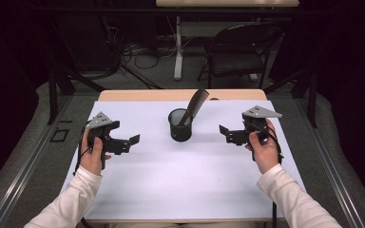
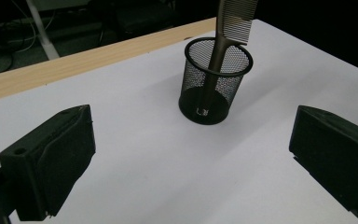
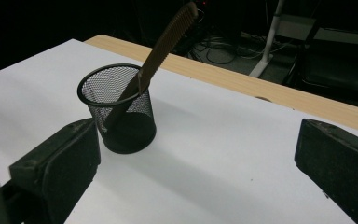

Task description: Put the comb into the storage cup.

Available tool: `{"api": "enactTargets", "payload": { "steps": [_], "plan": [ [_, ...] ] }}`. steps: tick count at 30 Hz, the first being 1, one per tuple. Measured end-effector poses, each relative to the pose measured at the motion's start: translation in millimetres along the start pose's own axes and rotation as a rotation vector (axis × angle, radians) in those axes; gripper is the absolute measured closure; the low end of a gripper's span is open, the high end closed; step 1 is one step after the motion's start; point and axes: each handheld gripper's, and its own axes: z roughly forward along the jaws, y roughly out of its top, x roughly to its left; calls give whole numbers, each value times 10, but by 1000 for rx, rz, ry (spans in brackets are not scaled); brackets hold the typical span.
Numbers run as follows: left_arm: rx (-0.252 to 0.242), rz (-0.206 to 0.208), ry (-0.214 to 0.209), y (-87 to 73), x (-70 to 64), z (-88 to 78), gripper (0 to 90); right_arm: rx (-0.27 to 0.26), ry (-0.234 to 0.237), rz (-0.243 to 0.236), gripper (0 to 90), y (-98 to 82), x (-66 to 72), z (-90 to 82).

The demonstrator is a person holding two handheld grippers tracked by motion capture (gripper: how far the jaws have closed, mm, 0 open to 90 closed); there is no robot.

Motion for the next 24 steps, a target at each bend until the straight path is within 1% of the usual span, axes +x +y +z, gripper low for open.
{"api": "enactTargets", "payload": {
  "steps": [4,6,9,13,16,20,24],
  "plan": [
    [-11,-12,5,-53,27,-87,7,5,-5,7,2,-77,-17,-58],
    [-15,-15,10,-70,42,-125,7,6,-11,-1,2,-116,-28,-86],
    [-22,-23,18,-112,74,-188,7,7,-21,7,2,-175,-49,-128],
    [-33,-40,27,-185,106,-247,7,1,-27,34,2,-253,-84,-192],
    [-36,-53,33,-248,132,-296,7,-1,-32,40,2,-305,-113,-236],
    [-58,-79,42,-332,169,-372,7,-8,-38,59,2,-370,-161,-315],
    [-63,-90,53,-419,189,-432,7,-18,-57,80,4,-444,-213,-386]
  ]
}}
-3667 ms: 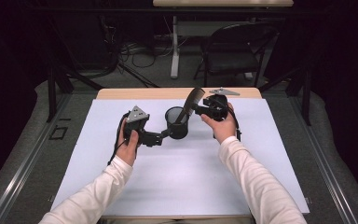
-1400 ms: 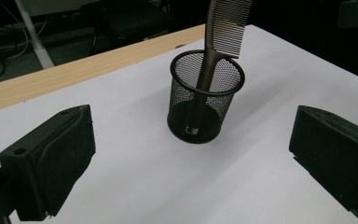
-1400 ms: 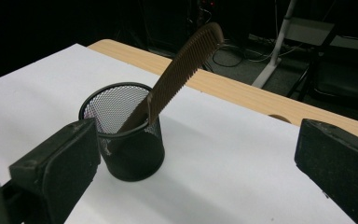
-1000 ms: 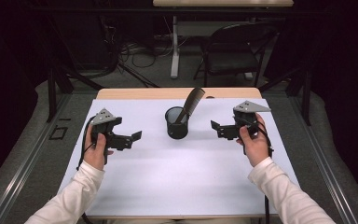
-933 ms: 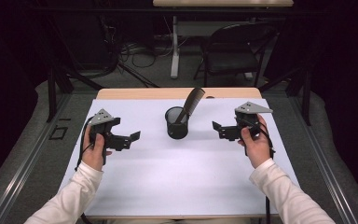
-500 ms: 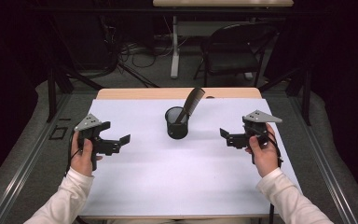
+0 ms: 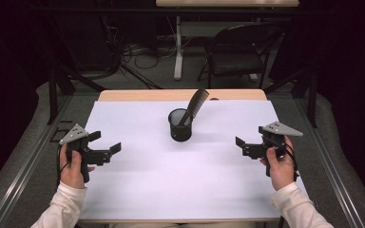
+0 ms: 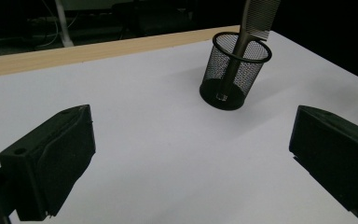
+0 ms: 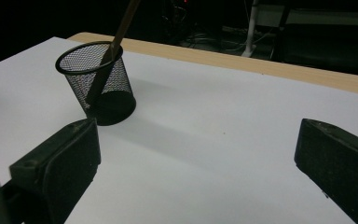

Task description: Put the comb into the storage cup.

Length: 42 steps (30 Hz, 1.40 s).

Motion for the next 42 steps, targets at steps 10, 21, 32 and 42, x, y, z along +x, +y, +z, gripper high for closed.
{"api": "enactTargets", "payload": {
  "steps": [10,21,32,42],
  "plan": [
    [-31,-42,19,-194,76,-124,7,-11,-16,62,8,-205,-113,-157],
    [-49,-83,33,-397,114,-196,7,-33,-39,83,10,-371,-134,-274],
    [-71,-98,33,-540,85,-219,7,-47,-67,94,14,-547,-138,-340],
    [-83,-96,28,-625,111,-202,7,-51,-77,83,15,-648,-146,-340]
  ]
}}
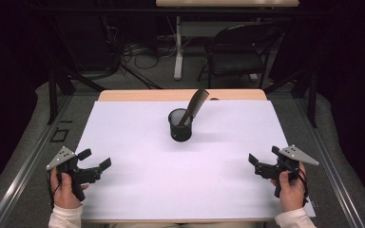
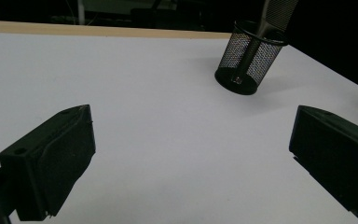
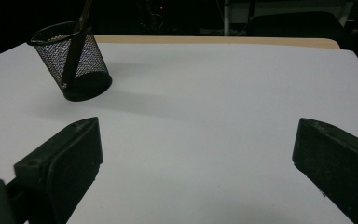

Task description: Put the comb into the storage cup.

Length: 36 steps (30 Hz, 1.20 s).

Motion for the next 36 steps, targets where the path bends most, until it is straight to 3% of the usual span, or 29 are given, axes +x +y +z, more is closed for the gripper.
{"api": "enactTargets", "payload": {
  "steps": [19,36],
  "plan": [
    [-9,47,-15,-96,22,29,7,-10,-3,11,20,-138,-65,16],
    [3,46,-18,-155,38,53,7,7,6,12,28,-212,-67,60]
  ]
}}
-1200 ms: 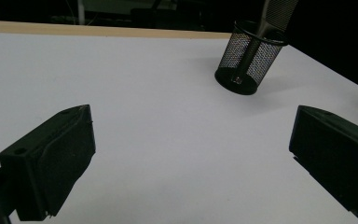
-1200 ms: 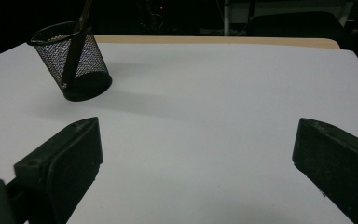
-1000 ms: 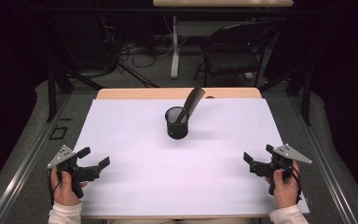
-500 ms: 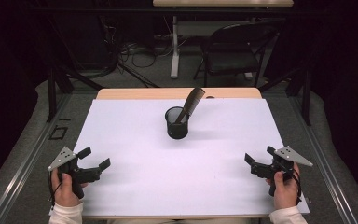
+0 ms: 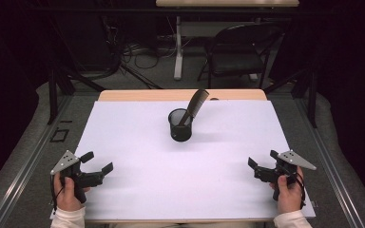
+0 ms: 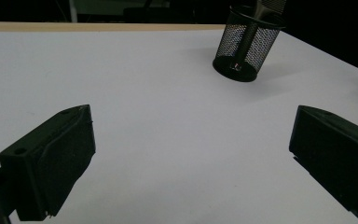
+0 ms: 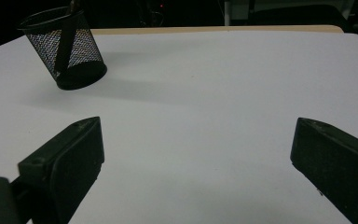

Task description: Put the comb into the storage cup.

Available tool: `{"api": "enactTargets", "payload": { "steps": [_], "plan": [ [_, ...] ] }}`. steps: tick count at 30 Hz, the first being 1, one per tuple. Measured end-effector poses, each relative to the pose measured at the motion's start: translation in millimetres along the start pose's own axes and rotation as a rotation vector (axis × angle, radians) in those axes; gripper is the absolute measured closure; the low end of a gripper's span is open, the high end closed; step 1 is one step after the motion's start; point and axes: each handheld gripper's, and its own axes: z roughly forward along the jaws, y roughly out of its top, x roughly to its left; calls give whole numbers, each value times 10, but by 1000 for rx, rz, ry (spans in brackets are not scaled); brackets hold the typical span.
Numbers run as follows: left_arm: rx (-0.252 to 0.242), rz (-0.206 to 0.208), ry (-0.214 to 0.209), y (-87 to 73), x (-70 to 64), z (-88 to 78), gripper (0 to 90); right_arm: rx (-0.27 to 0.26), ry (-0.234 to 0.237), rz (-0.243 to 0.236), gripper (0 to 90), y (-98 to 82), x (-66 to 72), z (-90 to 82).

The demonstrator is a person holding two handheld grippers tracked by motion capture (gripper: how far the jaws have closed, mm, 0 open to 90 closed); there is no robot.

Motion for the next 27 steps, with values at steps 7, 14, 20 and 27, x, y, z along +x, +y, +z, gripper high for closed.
{"api": "enactTargets", "payload": {
  "steps": [7,14,20,27],
  "plan": [
    [4,1,0,-12,6,7,7,-5,-1,-2,32,-14,3,18],
    [14,5,-2,-23,-1,28,7,-3,-3,-1,33,-16,5,21],
    [17,12,-1,-23,-8,31,7,-7,-5,3,35,-19,-2,20],
    [17,12,-1,-22,-5,36,7,2,-8,6,37,-22,-12,19]
  ]
}}
